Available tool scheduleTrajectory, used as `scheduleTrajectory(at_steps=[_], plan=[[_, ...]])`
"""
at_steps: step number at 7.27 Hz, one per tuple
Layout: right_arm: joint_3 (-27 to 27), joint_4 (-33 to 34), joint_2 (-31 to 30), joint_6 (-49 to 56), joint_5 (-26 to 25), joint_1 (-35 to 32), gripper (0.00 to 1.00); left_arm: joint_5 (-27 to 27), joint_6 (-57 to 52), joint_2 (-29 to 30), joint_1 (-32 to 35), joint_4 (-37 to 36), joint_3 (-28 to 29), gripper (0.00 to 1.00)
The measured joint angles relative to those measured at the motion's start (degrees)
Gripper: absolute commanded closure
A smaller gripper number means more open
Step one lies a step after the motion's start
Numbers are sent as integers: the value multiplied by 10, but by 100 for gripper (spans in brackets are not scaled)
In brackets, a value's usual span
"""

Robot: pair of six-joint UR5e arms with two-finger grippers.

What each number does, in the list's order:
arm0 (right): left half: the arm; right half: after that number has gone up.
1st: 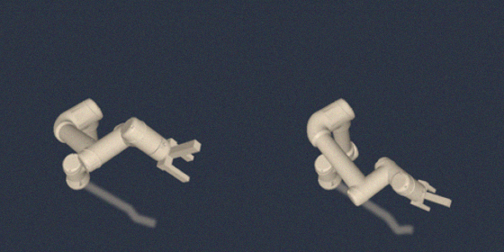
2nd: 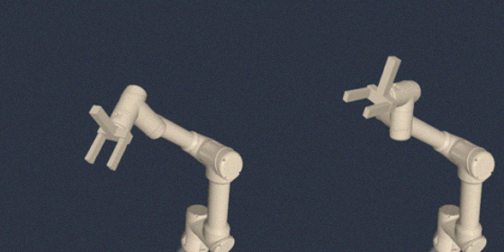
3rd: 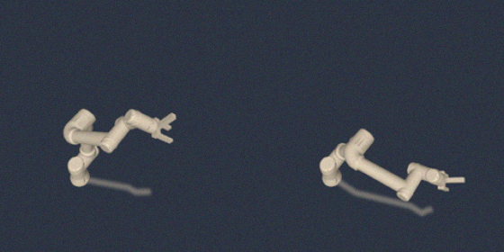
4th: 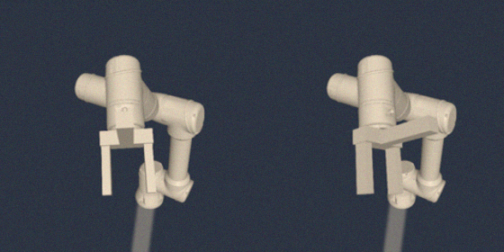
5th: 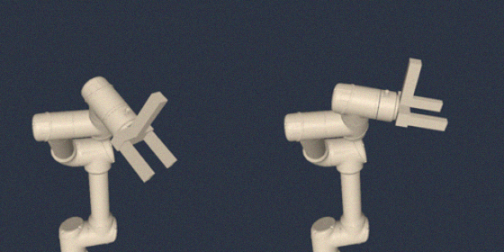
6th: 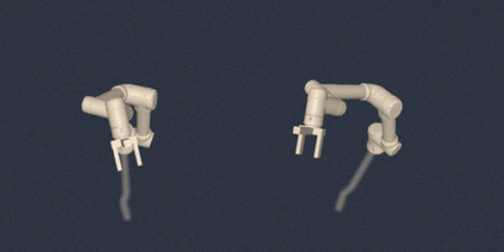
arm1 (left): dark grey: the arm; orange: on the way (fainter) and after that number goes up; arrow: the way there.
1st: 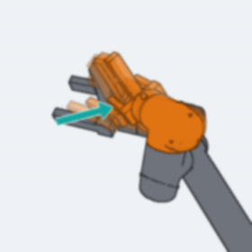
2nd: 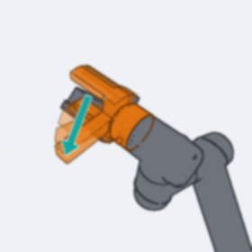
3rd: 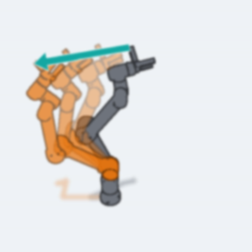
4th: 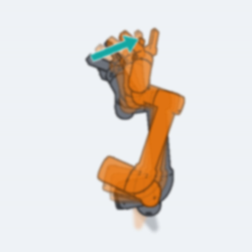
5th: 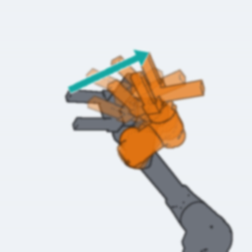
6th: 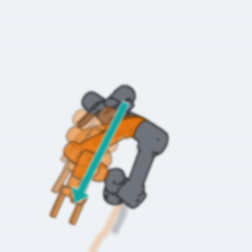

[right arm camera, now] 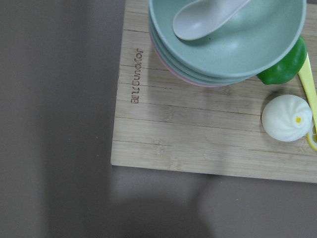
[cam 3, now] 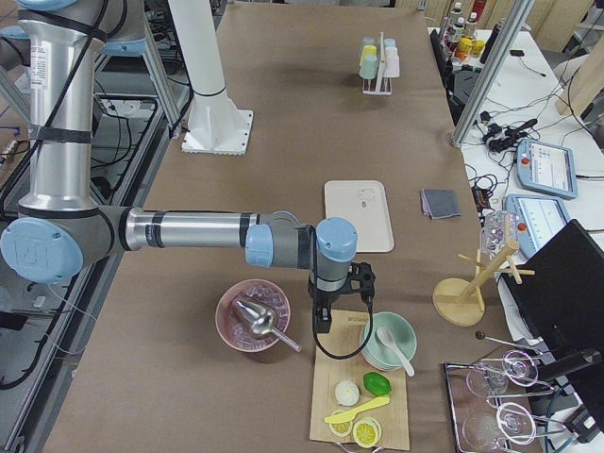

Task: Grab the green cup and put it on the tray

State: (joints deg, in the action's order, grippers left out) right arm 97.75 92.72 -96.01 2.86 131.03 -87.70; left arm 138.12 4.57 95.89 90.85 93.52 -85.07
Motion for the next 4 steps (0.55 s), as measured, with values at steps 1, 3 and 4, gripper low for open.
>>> scheduleTrajectory(at_steps=[1,3,4], plan=[[5,0,1,-1,0,0,0,0,0,0,0,0,0,2],[12,1,0,0,-2,0,0,-1,-4,0,0,0,8,2],[13,0,0,1,-2,0,0,-2,-6,-1,0,0,14,2]])
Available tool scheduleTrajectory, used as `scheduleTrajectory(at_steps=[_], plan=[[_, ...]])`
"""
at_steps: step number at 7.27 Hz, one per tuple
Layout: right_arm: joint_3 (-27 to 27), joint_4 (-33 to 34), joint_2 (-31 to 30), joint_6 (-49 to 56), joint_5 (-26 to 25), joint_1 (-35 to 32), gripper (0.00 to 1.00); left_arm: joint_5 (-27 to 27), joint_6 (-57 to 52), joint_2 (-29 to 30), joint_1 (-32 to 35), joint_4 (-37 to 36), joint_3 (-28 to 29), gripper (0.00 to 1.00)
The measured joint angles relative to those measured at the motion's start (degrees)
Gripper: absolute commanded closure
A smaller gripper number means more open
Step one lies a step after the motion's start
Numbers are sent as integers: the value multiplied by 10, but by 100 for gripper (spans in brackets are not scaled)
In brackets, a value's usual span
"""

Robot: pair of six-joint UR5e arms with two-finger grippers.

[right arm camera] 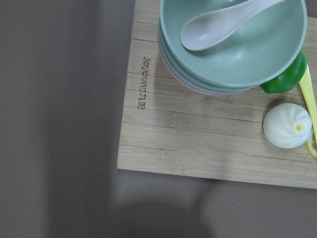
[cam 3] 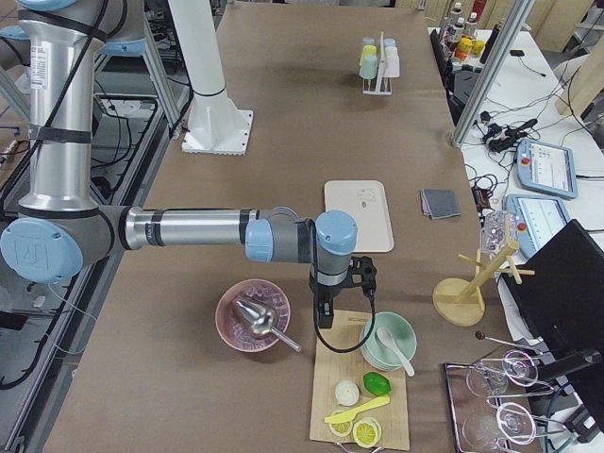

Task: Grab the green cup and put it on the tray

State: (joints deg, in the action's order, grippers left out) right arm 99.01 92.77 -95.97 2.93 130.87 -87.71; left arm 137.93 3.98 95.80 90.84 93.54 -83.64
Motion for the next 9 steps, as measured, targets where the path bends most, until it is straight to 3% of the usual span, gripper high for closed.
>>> scheduleTrajectory(at_steps=[2,5,6,9], plan=[[-8,0,11,-5,18,0,0,-1,-2,3,0,1,12,2],[-68,-9,76,-45,80,30,0,-1,0,7,0,1,11,2],[-95,-55,93,-88,85,55,0,0,2,8,0,-1,6,2],[-199,-308,127,-324,70,156,0,-3,62,15,0,-21,-26,2]])
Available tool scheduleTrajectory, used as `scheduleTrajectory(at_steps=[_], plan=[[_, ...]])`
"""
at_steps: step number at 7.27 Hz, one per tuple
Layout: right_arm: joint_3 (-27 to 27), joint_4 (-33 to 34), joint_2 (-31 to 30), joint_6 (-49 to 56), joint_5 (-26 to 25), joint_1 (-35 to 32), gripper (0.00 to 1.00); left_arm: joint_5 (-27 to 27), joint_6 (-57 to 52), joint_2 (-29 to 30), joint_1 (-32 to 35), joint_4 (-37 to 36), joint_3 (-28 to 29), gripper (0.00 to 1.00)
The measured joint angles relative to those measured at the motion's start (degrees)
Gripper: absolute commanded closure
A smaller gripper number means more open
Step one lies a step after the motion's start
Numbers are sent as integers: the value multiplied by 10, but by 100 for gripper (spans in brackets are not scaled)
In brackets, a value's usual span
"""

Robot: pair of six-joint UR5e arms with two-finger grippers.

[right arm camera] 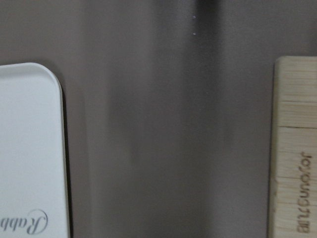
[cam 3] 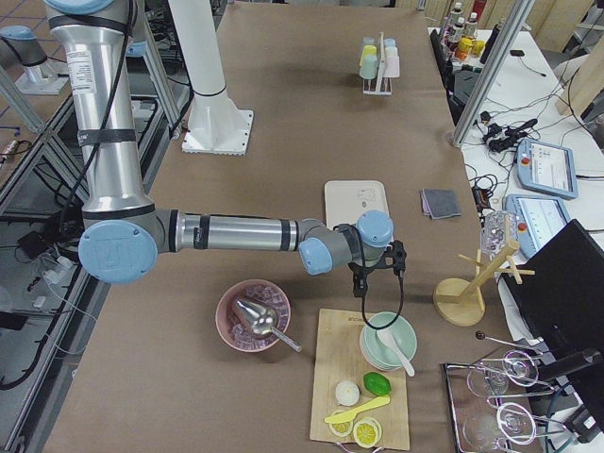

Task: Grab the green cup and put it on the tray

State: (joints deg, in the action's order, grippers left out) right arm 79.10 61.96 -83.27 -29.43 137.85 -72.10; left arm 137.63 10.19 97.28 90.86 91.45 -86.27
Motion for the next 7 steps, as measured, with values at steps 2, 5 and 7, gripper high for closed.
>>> scheduleTrajectory(at_steps=[2,5,7], plan=[[-39,-52,48,-86,-25,51,3,0,83,1,-4,-56,-93,2],[-76,-72,89,-102,-32,75,27,-14,274,26,-83,-133,-240,2],[-96,-99,92,-102,-31,80,44,-44,381,82,-171,-140,-277,2]])
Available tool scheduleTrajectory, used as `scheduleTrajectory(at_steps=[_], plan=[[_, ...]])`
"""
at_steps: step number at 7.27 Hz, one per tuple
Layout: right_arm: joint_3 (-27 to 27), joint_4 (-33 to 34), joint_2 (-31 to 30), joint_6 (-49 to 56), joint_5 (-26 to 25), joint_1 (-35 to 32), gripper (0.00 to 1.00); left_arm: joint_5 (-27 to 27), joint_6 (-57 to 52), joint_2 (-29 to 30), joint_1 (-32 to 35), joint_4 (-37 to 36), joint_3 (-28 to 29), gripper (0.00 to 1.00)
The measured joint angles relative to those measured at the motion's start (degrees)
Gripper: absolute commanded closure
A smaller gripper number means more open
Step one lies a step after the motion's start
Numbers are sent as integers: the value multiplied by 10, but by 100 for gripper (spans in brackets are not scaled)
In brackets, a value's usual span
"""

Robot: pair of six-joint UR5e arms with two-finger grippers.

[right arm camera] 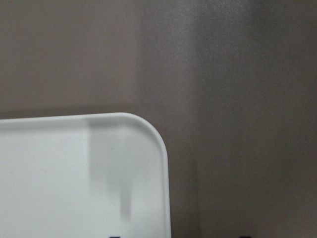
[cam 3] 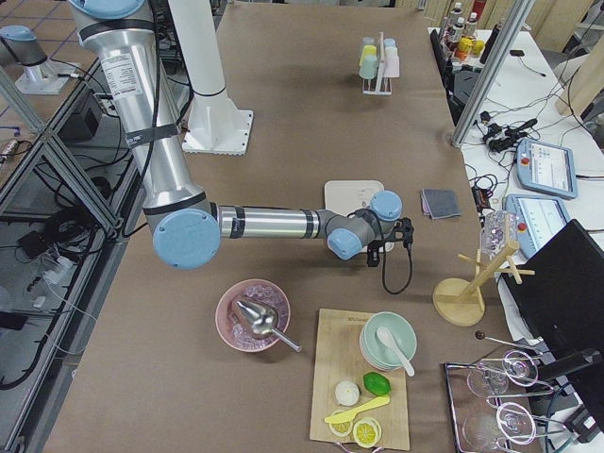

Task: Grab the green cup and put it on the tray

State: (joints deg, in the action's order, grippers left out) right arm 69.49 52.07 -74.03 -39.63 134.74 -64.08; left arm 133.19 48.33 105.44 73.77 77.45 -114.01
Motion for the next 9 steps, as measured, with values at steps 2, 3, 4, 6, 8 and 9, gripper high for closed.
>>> scheduleTrajectory(at_steps=[2,3,4,6,8,9], plan=[[-3,-6,0,0,2,1,53,-29,21,39,-82,-4,-32,2],[-3,-7,0,0,3,1,53,-39,23,45,-120,-4,-47,2],[-3,-7,0,0,3,1,53,-52,24,53,-150,-4,-54,2],[-5,-7,1,0,3,4,53,-85,-1,78,-197,7,-63,2],[-5,-7,2,0,2,8,55,-154,-156,83,-252,30,-71,2],[-5,-7,2,0,2,10,56,-222,-237,83,-289,35,-75,2]])
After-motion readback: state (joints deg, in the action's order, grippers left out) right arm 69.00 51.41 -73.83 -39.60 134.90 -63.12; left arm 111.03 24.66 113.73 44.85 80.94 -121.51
